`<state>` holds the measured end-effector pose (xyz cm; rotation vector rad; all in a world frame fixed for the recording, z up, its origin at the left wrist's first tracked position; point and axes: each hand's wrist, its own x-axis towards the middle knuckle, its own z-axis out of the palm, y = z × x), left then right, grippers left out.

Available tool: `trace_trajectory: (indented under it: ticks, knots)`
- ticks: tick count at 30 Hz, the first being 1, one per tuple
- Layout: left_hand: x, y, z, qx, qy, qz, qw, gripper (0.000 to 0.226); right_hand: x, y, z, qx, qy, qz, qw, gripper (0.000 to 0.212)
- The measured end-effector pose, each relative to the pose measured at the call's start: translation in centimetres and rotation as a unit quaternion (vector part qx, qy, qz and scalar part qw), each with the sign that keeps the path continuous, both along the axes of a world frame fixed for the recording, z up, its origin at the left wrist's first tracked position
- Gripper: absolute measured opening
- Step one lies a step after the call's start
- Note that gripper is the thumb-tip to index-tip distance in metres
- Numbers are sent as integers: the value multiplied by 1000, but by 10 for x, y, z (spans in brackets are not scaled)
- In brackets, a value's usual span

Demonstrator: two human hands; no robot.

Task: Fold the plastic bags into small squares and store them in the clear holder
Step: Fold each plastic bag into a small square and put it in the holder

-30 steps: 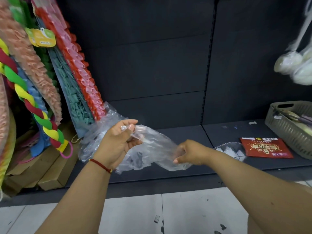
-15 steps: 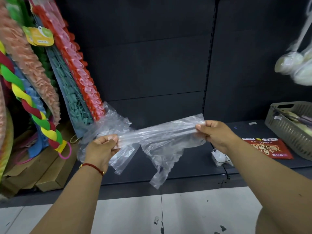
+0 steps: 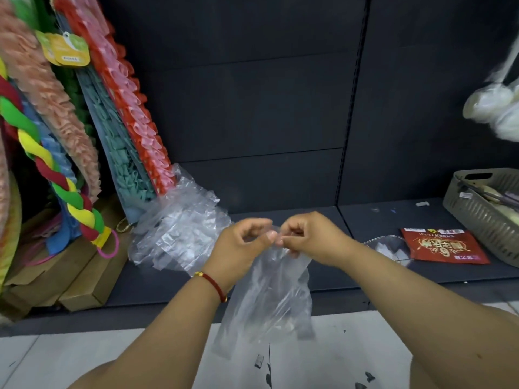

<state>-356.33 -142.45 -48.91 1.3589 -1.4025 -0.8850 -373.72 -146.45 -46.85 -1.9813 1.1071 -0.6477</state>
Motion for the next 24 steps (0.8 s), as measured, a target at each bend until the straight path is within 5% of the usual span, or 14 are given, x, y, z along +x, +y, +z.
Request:
trace_trajectory:
  ticks: [6,11,13,15,17,19,21,23,24]
  knots:
    - [26,-11,4,-4,123,152,981,20,-21,-13,0,43,-10,-41,998,11]
    - [51,-13,3,55,176,167,969,22,-48,-30,4,38,-79,-107,990,13]
    - [49,-13,1,75,109,164,978,12,-47,-29,6,35,-90,-105,990,15]
    - [41,-10,3,18,-97,190,977,37,-41,-24,9,29,-80,-82,993,14]
    - [28,-5,15,-99,-215,131,963,59,-32,-17,12,30,-42,-41,998,12]
    - [12,1,21,-98,-193,10,976,61,-21,-9,13,39,-17,1,999,11]
    - [3,2,18,-51,-150,-65,985,37,-12,-2,12,40,-37,21,998,7]
    - [4,0,16,-44,-107,-46,992,7,-9,0,12,36,-87,4,996,3]
    - [8,-2,16,-51,-88,-20,995,10,-11,-1,12,32,-107,-10,994,4]
